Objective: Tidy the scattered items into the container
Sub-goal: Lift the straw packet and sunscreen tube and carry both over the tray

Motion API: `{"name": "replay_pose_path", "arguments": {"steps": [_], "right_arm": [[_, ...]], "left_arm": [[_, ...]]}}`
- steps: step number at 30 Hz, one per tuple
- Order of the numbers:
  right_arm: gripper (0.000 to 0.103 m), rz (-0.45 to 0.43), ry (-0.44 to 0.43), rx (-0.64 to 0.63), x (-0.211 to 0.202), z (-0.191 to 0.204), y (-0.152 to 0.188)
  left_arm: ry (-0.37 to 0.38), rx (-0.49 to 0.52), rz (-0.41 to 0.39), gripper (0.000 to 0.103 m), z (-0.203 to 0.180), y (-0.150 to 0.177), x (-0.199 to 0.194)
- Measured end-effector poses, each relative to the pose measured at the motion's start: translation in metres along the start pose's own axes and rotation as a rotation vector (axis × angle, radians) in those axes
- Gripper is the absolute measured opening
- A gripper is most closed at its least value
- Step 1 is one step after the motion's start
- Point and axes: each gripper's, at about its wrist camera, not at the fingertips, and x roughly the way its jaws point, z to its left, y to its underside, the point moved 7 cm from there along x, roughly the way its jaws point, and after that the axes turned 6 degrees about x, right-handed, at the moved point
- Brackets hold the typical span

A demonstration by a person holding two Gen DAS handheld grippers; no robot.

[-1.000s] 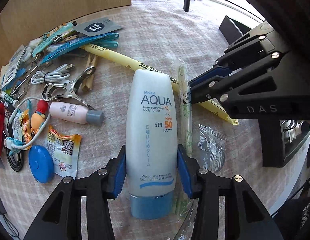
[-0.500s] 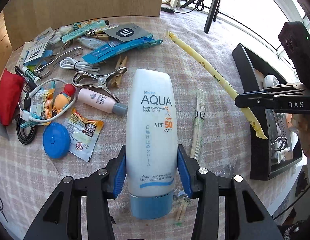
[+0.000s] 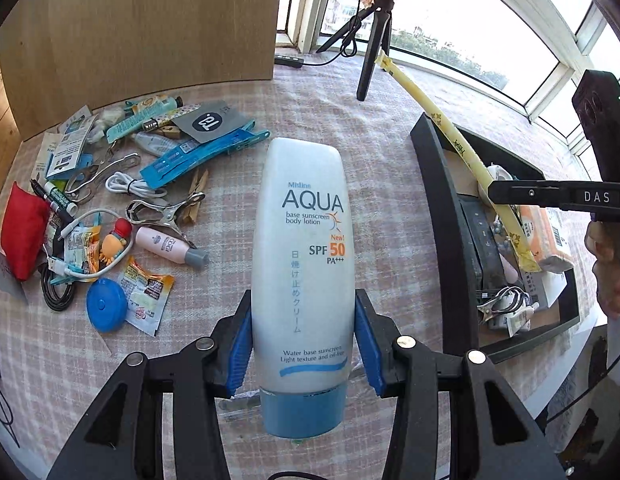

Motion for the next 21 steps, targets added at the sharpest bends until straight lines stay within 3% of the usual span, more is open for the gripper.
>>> {"name": "replay_pose_path", "arguments": {"steps": [13,21], "right_arm": [[0.012,-0.173,0.205,0.303,-0.108,-0.154,0.08],[0.012,-0.204,0.282,0.429,-0.139,-0.212,0.121]], "left_arm": [[0.153,0.178,-0.014,0.044,-0.147,-0.054,0.017],[0.166,0.271,0.003,0.044,-0.203,-0.068,0.034]]}}
